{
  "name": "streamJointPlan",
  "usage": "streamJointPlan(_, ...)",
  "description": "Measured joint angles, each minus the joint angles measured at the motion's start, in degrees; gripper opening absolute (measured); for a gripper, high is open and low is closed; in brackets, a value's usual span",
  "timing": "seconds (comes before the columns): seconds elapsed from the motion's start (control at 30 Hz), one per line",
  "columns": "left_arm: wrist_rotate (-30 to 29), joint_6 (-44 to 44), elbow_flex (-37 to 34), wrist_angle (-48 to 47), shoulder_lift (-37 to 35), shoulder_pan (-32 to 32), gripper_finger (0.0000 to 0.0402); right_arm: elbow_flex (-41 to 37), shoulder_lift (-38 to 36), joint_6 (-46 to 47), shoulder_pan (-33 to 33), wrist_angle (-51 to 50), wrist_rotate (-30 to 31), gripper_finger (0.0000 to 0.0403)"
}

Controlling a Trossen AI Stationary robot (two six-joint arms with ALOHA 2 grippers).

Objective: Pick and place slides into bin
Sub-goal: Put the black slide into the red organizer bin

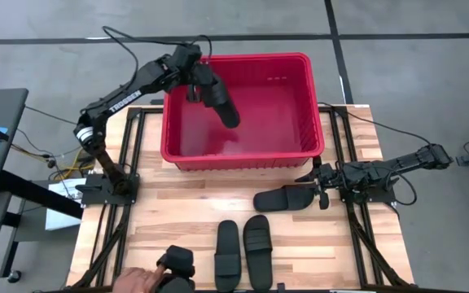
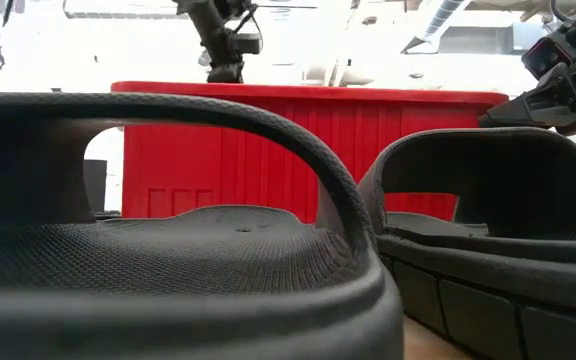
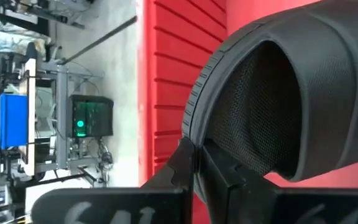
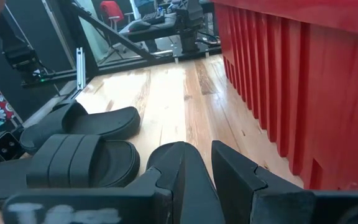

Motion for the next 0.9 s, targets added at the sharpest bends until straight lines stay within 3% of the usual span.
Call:
streamJointPlan(0.37, 0.1, 1.4, 0.0, -7.4, 0.6, -0.3, 0.0000, 0.0, 0.0, 0.0, 0.0, 0.0, 0.0, 0.0071)
streamJointPlan(0.9, 2.2, 4.1, -0.3, -9.4, 4.9, -4.7, 0.0000, 0.0, 0.0, 0.0, 0.0, 0.0, 0.0, 0.0071)
